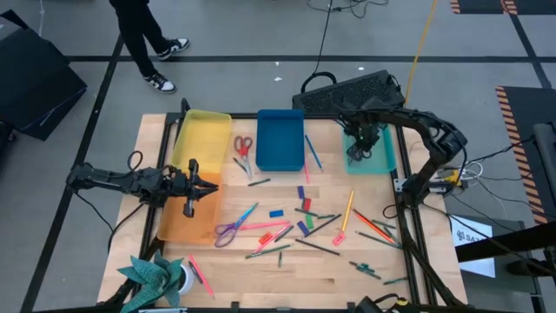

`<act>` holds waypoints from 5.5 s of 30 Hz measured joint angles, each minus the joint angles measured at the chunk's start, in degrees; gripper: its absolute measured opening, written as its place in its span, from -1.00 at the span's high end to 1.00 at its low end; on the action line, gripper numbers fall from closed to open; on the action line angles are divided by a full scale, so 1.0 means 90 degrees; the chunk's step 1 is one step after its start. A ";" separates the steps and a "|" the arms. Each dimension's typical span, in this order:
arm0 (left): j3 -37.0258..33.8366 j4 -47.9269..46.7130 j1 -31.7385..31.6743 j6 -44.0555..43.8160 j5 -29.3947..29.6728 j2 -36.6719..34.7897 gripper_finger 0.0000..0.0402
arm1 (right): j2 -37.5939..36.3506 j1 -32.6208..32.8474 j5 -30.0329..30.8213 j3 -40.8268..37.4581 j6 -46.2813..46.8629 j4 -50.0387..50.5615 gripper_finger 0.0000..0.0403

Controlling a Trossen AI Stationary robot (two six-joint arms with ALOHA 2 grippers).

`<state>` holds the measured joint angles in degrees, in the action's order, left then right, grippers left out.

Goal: Sort crayons/erasers/pens/pencils in bins
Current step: Put the black scissors into the light blue bin, then put the red scissors into the light blue bin

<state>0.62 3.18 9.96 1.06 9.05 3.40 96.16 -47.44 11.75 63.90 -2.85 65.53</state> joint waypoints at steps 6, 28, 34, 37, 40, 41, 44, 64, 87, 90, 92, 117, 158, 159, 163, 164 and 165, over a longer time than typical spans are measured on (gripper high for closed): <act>0.0002 0.0000 0.0000 0.0000 -0.0002 0.0001 0.80 | 0.0034 -0.0001 0.0001 -0.0119 0.0019 -0.0154 0.85; 0.0002 0.0000 0.0000 0.0000 0.0001 0.0002 0.80 | -0.0209 0.0067 0.0015 -0.0119 -0.0113 -0.0390 0.57; 0.0002 0.0000 -0.0001 0.0000 0.0001 0.0000 0.80 | -0.1221 0.0415 0.0019 -0.0119 -0.0267 -0.0403 0.51; 0.0000 0.0000 0.0000 0.0000 0.0001 0.0000 0.80 | -0.1834 0.0786 0.0017 -0.0119 -0.0357 -0.0483 0.50; 0.0002 0.0000 0.0000 0.0000 0.0000 0.0000 0.80 | -0.2440 0.1298 -0.0031 -0.0119 -0.0433 -0.0779 0.50; 0.0002 0.0000 -0.0001 0.0000 -0.0001 0.0000 0.80 | -0.2632 0.1478 -0.0137 -0.0119 -0.0433 -0.0940 0.50; 0.0001 0.0000 0.0000 0.0000 0.0000 0.0000 0.80 | -0.3134 0.1984 -0.0694 -0.0119 -0.0433 -0.1631 0.50; 0.0000 0.1256 -0.0012 -0.2374 0.0647 0.0007 0.80 | -0.4624 0.3541 -0.1477 -0.0117 0.1417 -0.3841 0.50; 0.3345 -0.2131 -0.2097 -0.2304 0.0645 0.4133 0.45 | -0.4374 0.3699 -0.1474 -0.0117 0.1320 -0.4592 0.50; 0.4025 -0.2625 -0.2495 -0.2319 0.0403 0.4943 0.22 | -0.4374 0.3835 -0.1479 -0.0117 0.1265 -0.4591 0.50; 0.4483 -0.2875 -0.2727 -0.2285 0.0076 0.5409 0.07 | -0.4374 0.3907 -0.1479 -0.0117 0.1242 -0.4591 0.50; 0.7916 -0.5804 -0.4266 -0.0085 -0.0991 0.9838 -0.21 | -0.4374 0.4124 -0.1457 -0.0117 0.1078 -0.4589 0.50; 0.9064 -0.5586 -0.5806 0.3183 -0.1369 1.2736 0.43 | -0.4374 0.4677 -0.0784 -0.0117 0.1484 -0.4567 0.50; 0.9034 -0.5560 -0.5814 0.3199 -0.1418 1.2723 0.43 | -0.4372 0.4677 -0.0784 -0.0117 0.1491 -0.4557 0.50; 0.8922 -0.5503 -0.5792 0.3186 -0.1412 1.2706 0.43 | -0.4372 0.4677 -0.0784 -0.0117 0.1571 -0.4503 0.50; 0.8898 -0.5482 -0.5792 0.3167 -0.1382 1.2700 0.43 | -0.4372 0.4677 -0.0784 -0.0117 0.1571 -0.4497 0.50; 0.8870 -0.5453 -0.5787 0.3143 -0.1344 1.2697 0.43 | -0.4372 0.4677 -0.0784 -0.0117 0.1573 -0.4497 0.50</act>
<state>80.46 -45.90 -42.13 29.35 -3.04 117.67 56.82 -5.34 4.69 62.85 11.30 25.06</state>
